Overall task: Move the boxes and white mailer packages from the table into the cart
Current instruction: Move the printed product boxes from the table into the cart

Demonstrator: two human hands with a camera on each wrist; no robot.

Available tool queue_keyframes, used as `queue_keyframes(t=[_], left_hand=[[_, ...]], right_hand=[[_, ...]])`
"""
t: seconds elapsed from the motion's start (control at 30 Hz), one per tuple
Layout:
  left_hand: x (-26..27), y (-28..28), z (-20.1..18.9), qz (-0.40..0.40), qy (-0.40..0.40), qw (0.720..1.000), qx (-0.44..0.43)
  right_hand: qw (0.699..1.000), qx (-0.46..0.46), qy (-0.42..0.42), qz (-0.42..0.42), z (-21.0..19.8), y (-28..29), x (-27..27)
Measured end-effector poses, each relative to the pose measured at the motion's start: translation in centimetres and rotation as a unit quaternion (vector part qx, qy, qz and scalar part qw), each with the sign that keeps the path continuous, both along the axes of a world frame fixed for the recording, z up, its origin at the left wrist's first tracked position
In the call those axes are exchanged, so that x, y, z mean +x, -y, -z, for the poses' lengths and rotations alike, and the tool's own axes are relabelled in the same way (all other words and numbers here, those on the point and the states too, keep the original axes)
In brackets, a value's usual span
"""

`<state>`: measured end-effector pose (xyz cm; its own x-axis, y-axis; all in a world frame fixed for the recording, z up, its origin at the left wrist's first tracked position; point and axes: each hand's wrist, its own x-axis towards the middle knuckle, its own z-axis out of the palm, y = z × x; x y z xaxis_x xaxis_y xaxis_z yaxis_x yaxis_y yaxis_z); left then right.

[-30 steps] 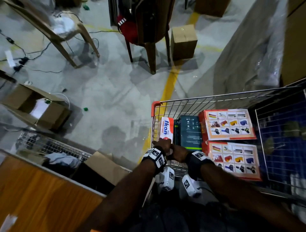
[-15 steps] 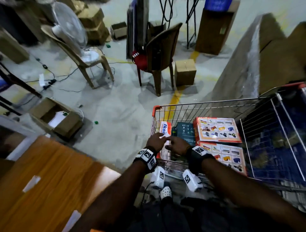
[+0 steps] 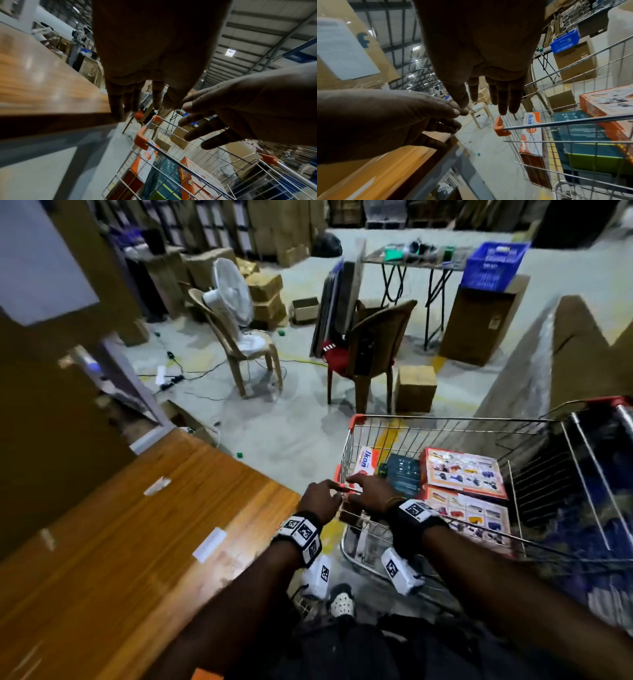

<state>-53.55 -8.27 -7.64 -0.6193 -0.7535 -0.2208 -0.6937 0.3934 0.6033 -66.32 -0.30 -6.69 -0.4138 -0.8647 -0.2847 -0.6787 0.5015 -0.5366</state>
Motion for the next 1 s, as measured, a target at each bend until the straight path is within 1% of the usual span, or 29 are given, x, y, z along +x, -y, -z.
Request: queue_keyframes(t=[0.13, 0.23, 0.43, 0.6, 0.67, 0.77, 0.87, 1.0], left_hand=[[4.8, -0.3, -1.2, -0.024, -0.015, 0.999, -0.022], [9.2, 0.3, -2.0, -0.047, -0.032, 0.998, -0.041], [17.7, 2.2, -2.6, -0.108, -0.025, 0.992, -0.063], [26.7, 3.4, -4.0, -0.185, -0.035, 0.98, -0.067], [31.1, 3.9, -4.6, -0.227, -0.03, 0.971, -0.071], [38.4, 4.9, -5.8, -0.29, 0.0, 0.952, -0.097], [45.8, 6.0, -6.0, -0.357, 0.022, 0.923, -0.145], [53.9, 7.5, -5.8, -0.444, 0.054, 0.884, -0.135]], right_hand=[[1.0, -0.011, 0.001, 0.002, -1.0, 0.3, 4.0], [1.0, -0.03, -0.002, -0.008, -1.9, 1.1, 7.9], [0.997, -0.058, 0.002, -0.054, -3.4, 4.4, 15.7], [0.991, -0.072, 0.006, -0.112, -4.3, 8.3, 24.5], [0.988, -0.074, 0.017, -0.132, -4.8, 9.7, 28.7], [0.981, -0.068, 0.032, -0.178, -5.1, 11.8, 35.7], [0.971, -0.066, 0.039, -0.225, -5.2, 13.3, 42.6], [0.956, -0.045, 0.042, -0.287, -5.1, 14.8, 50.2]])
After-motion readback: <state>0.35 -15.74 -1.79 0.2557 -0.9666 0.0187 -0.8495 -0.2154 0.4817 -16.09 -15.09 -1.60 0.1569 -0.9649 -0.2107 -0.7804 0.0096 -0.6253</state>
